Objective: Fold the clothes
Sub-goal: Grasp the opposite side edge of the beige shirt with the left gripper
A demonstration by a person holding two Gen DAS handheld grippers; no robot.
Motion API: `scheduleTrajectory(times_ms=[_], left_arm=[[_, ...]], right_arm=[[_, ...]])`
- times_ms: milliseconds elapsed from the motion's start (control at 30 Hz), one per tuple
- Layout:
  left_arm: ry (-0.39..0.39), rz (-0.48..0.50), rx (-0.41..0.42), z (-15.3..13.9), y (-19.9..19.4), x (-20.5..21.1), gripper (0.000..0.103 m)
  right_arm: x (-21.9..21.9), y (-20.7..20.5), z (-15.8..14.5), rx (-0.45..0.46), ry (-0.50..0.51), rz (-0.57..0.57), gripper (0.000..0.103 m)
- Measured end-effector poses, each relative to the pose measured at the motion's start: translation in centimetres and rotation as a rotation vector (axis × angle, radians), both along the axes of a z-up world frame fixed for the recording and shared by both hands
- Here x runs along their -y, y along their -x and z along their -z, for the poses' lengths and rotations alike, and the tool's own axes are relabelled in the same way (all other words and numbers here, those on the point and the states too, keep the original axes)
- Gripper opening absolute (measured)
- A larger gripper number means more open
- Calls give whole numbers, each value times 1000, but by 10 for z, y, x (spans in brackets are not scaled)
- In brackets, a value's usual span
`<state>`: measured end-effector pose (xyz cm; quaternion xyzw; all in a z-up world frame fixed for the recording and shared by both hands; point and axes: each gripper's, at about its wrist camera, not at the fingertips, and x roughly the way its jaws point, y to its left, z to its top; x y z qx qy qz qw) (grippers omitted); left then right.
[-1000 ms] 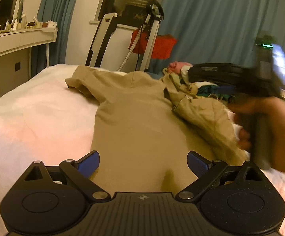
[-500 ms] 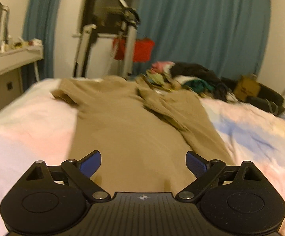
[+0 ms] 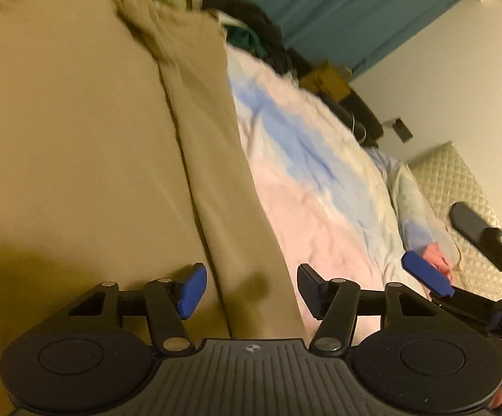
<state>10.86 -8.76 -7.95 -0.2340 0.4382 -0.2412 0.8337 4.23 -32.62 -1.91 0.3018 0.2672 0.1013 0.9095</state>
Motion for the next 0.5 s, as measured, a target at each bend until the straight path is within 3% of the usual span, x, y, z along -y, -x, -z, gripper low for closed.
scheduleTrajectory(times_ms=[100,200,233,367,500], left_arm=[[-6,1,-8,9,-5,9,62],[45,9,1,14,-8,10,65],[67,17,-2,17,-9,10,61],[226,72,-61,29,-5,4,27],[345,125,-98,38,-3,2,27]], right_arm=[[-5,-3,3,-26,25,-23,84],[-9,-5,7,-42,21,-41,84],[-9,-7,8,-47,18,-44,83],[-12,-9,8,-55,21,-47,84],[-13,-7,5,-47,19,-51,83]])
